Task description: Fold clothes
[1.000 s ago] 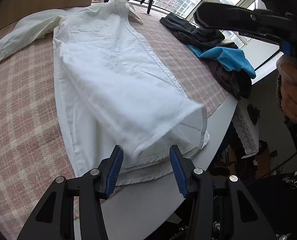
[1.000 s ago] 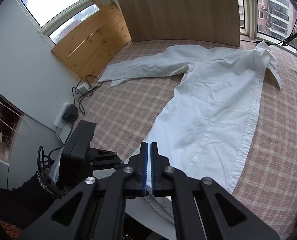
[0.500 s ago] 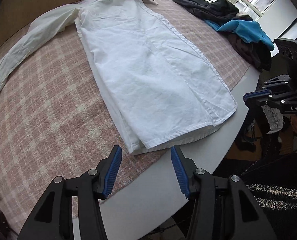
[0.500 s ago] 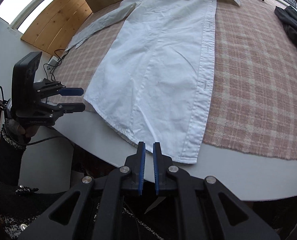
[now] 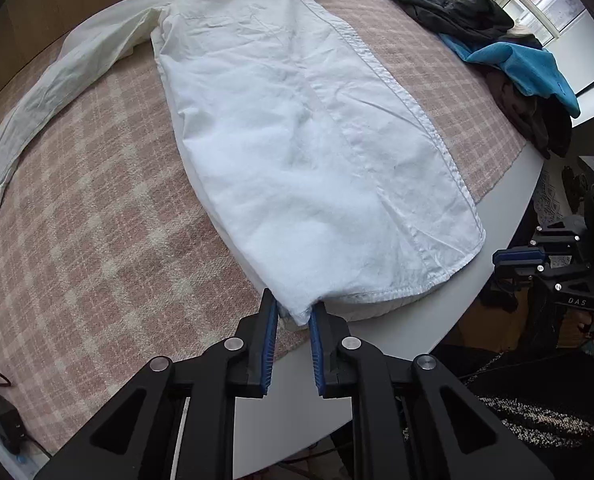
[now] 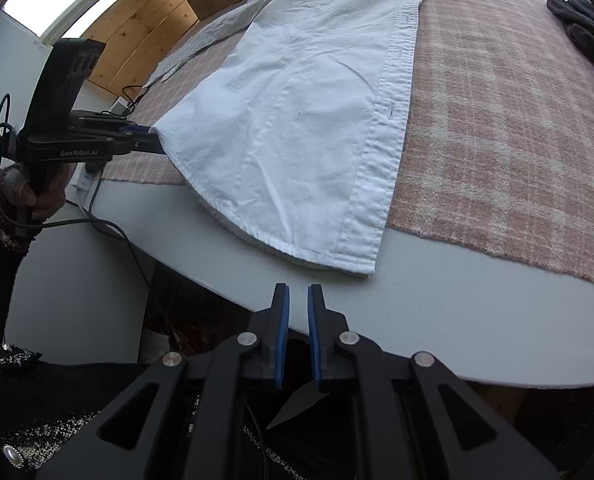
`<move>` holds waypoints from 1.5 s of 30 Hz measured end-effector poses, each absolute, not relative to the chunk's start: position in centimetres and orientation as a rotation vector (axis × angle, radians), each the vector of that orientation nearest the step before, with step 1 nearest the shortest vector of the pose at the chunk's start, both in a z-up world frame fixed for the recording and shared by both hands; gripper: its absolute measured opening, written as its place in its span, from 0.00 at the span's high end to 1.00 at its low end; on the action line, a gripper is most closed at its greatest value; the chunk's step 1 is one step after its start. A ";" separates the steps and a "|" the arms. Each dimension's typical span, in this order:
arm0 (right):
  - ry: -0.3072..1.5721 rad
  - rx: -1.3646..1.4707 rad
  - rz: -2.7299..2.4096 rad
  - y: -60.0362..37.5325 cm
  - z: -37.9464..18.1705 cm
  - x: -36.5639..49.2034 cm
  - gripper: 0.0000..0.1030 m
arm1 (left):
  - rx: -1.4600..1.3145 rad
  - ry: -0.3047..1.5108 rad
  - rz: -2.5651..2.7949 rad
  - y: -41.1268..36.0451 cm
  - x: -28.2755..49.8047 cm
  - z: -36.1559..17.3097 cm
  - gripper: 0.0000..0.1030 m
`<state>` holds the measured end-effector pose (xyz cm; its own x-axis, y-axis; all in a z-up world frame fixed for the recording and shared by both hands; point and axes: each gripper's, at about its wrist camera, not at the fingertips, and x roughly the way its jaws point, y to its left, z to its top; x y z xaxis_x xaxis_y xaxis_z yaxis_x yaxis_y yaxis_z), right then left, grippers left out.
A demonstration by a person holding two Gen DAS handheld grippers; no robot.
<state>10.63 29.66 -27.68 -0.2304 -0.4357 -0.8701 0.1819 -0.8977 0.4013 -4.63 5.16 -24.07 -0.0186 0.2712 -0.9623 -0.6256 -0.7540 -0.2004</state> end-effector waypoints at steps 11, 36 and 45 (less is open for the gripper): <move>-0.303 1.516 -2.359 26.9 -27.5 10.6 0.69 | -1.486 0.374 1.809 7.2 -7.2 -19.0 0.89; -0.440 1.530 -2.553 29.1 -26.5 11.5 0.69 | -1.642 0.483 1.644 6.5 -6.0 -26.6 0.65; -0.404 1.505 -2.551 29.5 -25.8 12.6 0.69 | -1.585 0.365 1.662 6.1 -7.3 -23.8 0.98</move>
<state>12.56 29.53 -25.78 -0.4845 -0.2648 -0.8337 -0.0057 -0.9521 0.3057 -7.33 6.13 -23.77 0.0976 0.3404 -0.9352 -0.7005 -0.6440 -0.3075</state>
